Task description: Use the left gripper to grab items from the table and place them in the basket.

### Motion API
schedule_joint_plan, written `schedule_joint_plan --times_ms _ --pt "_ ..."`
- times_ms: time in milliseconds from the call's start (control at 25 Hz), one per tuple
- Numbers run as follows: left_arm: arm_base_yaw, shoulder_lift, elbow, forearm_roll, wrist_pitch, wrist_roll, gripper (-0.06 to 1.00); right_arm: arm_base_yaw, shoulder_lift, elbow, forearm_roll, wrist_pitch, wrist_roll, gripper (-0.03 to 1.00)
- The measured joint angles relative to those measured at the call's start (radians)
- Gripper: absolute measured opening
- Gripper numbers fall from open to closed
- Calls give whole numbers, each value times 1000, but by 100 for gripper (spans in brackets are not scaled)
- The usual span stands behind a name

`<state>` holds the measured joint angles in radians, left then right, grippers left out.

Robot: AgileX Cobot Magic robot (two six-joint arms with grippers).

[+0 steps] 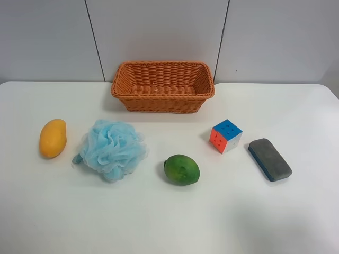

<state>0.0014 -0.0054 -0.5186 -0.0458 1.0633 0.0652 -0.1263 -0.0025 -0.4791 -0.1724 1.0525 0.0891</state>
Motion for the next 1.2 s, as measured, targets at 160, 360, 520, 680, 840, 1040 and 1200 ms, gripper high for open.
schedule_joint_plan --times_ms 160,360,520,680,840,1040,1200 --pt "0 0 0 0 0 0 99 0 0 0 0 0 0 99" --pt "0 0 0 0 0 0 99 0 0 0 0 0 0 99" --pt "0 0 0 0 0 0 99 0 0 0 0 0 0 99" --pt "0 0 0 0 0 0 99 0 0 0 0 0 0 99" --pt "0 0 0 1 0 0 99 0 0 0 0 0 0 99" --pt "0 1 -4 1 -4 0 99 0 0 0 0 0 0 99" --pt "0 80 -66 0 2 0 99 0 0 0 0 0 0 99"
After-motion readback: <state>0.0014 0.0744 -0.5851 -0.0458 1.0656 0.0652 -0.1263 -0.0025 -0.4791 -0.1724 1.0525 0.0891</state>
